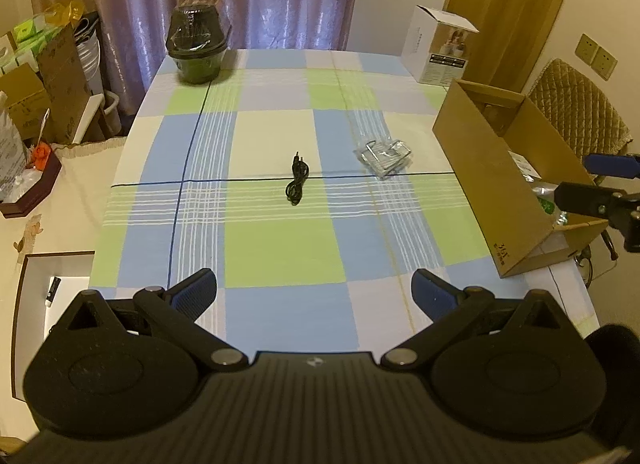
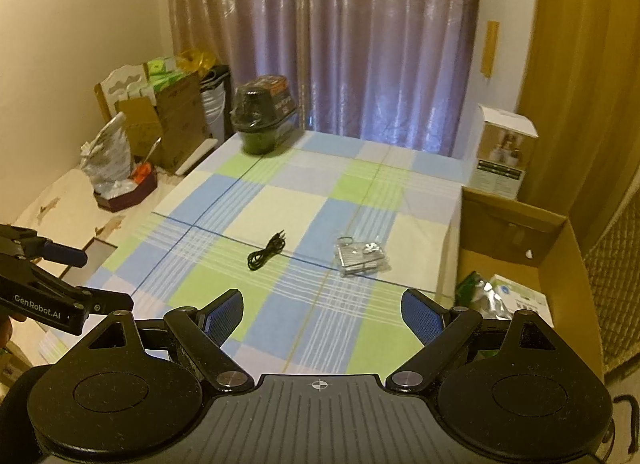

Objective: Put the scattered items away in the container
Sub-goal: 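Move both tools back over the black cable and wrapped wire rack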

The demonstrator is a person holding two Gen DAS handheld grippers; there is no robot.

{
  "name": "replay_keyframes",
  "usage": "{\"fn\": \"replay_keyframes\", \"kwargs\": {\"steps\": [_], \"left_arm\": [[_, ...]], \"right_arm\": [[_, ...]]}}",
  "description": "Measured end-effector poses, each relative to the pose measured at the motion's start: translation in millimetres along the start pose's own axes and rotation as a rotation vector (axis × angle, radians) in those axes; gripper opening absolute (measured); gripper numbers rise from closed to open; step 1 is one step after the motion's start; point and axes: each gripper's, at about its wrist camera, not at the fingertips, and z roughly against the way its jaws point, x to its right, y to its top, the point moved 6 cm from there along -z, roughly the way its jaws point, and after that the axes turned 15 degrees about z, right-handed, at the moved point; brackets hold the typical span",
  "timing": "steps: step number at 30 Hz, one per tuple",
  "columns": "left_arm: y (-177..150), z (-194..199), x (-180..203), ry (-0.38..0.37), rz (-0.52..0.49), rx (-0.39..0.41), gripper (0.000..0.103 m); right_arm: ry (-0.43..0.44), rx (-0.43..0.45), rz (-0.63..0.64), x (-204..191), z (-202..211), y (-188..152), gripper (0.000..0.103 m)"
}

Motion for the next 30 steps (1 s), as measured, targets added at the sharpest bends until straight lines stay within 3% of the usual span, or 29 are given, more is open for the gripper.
{"fn": "replay_keyframes", "kwargs": {"steps": [11, 22, 30], "left_arm": [[24.6, -55.6, -6.8, 0.004, -0.023, -0.023, 0.102], [56.7, -145.7, -13.5, -0.016, -0.046, -0.073, 0.101], [77.9, -204.9, -13.0, -0.031, -0.06, -0.118, 0.093]], "right_arm": [[0.04, -0.054, -0.004, 13.9, -69.1, 6.1, 0.091], [0.101, -0.129, -0.017, 53.8, -179.0, 13.7, 0.091], [0.179, -0.199, 0.008, 83.6, -247.0, 19.8, 0.091]]}}
